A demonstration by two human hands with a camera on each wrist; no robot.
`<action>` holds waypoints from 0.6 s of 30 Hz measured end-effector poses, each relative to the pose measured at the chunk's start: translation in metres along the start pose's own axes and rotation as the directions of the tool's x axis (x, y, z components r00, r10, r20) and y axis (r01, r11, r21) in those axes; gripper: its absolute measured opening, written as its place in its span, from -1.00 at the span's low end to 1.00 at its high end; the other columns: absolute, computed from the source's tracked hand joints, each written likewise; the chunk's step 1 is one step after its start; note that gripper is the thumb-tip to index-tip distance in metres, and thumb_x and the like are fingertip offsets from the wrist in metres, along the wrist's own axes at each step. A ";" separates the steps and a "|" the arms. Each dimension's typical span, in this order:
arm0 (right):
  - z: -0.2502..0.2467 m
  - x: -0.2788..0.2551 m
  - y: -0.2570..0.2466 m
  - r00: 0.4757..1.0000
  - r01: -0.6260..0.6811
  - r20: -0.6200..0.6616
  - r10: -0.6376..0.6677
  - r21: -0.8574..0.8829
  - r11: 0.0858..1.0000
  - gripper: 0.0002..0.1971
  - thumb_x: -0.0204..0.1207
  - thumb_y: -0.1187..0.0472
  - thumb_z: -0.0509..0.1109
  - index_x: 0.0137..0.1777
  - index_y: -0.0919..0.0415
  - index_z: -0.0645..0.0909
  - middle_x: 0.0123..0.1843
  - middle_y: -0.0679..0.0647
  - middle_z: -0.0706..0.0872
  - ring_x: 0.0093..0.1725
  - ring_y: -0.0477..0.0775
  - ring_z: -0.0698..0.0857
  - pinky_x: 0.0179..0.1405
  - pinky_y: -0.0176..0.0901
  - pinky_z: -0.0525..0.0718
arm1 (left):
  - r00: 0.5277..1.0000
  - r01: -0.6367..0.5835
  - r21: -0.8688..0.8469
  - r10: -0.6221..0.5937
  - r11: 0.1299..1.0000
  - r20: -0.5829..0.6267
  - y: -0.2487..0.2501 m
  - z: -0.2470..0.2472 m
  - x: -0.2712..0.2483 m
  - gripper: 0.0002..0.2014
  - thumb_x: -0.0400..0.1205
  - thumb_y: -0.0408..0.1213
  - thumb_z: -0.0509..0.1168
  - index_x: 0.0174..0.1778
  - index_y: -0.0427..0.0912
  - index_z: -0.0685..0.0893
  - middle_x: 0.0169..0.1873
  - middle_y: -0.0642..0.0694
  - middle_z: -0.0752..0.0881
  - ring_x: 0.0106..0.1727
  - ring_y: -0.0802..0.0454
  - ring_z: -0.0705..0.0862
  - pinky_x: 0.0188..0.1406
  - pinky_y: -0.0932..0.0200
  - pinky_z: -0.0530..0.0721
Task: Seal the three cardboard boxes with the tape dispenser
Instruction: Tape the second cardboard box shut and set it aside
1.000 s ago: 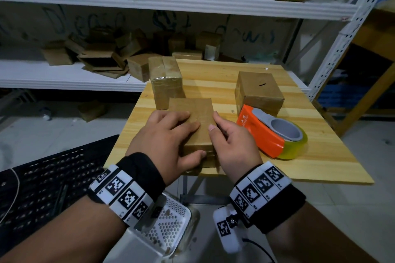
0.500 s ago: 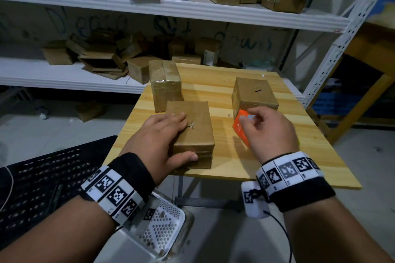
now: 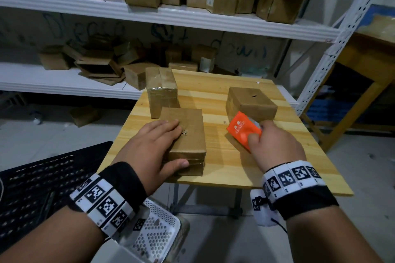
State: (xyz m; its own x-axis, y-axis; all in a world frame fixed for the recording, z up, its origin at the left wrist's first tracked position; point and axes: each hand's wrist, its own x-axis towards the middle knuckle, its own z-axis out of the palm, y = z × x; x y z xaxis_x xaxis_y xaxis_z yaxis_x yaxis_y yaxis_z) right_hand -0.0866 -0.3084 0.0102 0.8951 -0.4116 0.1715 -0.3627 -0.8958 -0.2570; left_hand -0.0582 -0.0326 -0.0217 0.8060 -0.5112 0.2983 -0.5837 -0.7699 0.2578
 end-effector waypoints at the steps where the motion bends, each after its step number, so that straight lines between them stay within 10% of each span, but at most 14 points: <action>1: -0.008 -0.001 0.001 1.000 -0.003 -0.022 0.005 0.098 0.995 -0.86 0.70 0.00 0.21 0.02 0.04 0.47 -0.24 0.04 0.57 -0.22 0.19 0.60 -0.24 -0.03 0.51 | 1.000 -0.002 0.000 0.002 1.000 0.001 0.000 -0.001 0.000 -0.14 0.51 0.47 0.07 0.63 -0.01 0.48 0.62 0.05 0.47 0.63 -0.04 0.36 0.61 -0.04 0.33; 7: -0.034 -0.011 -0.001 0.996 0.073 -0.092 -0.018 0.631 0.772 -0.42 0.64 -0.30 0.37 -0.40 0.18 0.65 -0.45 0.14 0.69 -0.38 0.20 0.67 -0.34 -0.02 0.56 | 0.999 0.028 -0.069 -0.031 0.997 -0.040 0.005 -0.010 0.001 -0.08 0.53 0.58 -0.02 0.60 -0.04 0.49 0.51 -0.01 0.60 0.56 -0.06 0.48 0.51 -0.28 0.50; 18: -0.024 -0.012 -0.003 0.991 0.048 0.059 -0.124 0.696 0.716 -0.49 0.50 -0.35 0.45 -0.28 0.12 0.80 -0.39 0.07 0.83 -0.41 0.05 0.80 -0.27 -0.05 0.74 | 0.994 0.068 0.054 -0.072 0.996 0.086 0.009 -0.025 0.013 -0.16 0.49 0.55 -0.14 0.60 0.22 0.45 0.57 0.18 0.50 0.59 0.05 0.40 0.57 -0.19 0.30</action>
State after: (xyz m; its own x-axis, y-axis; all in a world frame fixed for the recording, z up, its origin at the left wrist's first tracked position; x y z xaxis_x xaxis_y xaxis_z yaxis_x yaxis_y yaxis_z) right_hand -0.1027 -0.3049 0.0317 0.9468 -0.2871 0.1452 -0.0365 -0.5444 -0.8381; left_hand -0.0556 -0.0364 0.0069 0.8514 -0.4854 0.1987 -0.5218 -0.8222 0.2275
